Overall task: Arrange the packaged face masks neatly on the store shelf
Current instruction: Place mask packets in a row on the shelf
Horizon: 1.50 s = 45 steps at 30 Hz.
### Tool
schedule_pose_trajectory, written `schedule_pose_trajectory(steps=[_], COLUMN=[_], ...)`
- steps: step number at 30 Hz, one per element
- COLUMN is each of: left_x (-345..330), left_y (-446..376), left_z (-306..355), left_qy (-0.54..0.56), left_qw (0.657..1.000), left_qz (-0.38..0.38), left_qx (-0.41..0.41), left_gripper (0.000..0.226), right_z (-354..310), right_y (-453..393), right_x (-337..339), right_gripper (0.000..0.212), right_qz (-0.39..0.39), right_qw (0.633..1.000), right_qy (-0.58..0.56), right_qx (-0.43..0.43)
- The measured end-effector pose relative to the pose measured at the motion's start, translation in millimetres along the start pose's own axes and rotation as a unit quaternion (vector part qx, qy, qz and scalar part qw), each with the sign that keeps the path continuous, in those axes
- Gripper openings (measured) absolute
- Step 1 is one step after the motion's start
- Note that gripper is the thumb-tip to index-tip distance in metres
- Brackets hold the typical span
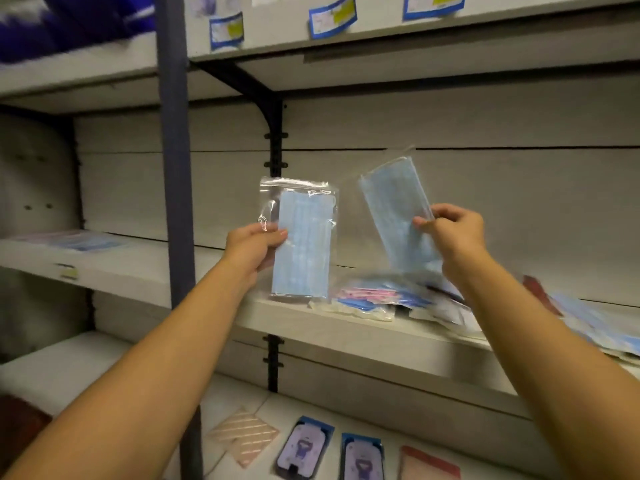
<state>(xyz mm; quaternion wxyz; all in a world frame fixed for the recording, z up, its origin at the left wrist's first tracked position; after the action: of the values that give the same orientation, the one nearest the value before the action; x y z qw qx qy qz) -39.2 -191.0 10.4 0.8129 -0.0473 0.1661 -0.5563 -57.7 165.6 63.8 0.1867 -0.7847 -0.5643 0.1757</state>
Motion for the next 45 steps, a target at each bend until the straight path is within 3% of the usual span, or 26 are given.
schedule_pose_trajectory(steps=[3, 9, 13, 17, 28, 45], left_x=[32.3, 109.4, 176.3, 251.1, 430.3, 590.3], left_y=[14.6, 54.4, 75.2, 92.6, 92.9, 22.2], left_z=[12.3, 34.7, 52.1, 66.1, 97.9, 99.9], left_qy=[-0.006, -0.042, -0.117, -0.188, -0.168, -0.158], left_qw=[1.0, 0.994, 0.981, 0.958, 0.956, 0.954], left_qz=[0.02, 0.08, 0.102, 0.154, 0.208, 0.237], left_qx=[-0.023, -0.06, -0.116, -0.151, -0.122, -0.092], left_gripper=[0.025, 0.017, 0.015, 0.014, 0.013, 0.013], right_z=[-7.6, -11.6, -25.6, -32.8, -49.3, -26.9], right_y=[25.2, 85.6, 131.5, 179.3, 273.0, 291.0], right_x=[-36.0, -108.4, -156.4, -208.8, -363.7, -528.1], right_gripper=[0.024, 0.02, 0.008, 0.019, 0.012, 0.012], right_qz=[-0.024, -0.071, -0.109, -0.137, -0.208, -0.216], right_qw=[0.998, 0.982, 0.981, 0.978, 0.964, 0.96], right_qy=[-0.05, -0.162, -0.158, -0.155, -0.158, -0.158], right_qx=[-0.015, -0.06, -0.037, -0.038, -0.052, -0.079])
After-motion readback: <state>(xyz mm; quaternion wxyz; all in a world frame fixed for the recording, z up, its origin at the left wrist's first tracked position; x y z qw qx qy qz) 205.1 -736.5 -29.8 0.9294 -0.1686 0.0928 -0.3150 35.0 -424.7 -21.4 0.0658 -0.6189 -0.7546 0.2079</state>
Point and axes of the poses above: each hand's wrist, its own y-axis away from the middle knuckle, its own x-axis out of the back of the hand, z = x × y, the point moved 10 cm from there along -y, towards the middle knuckle, and after that the axes turned 1 degree about -y, right-handed, at the moved point
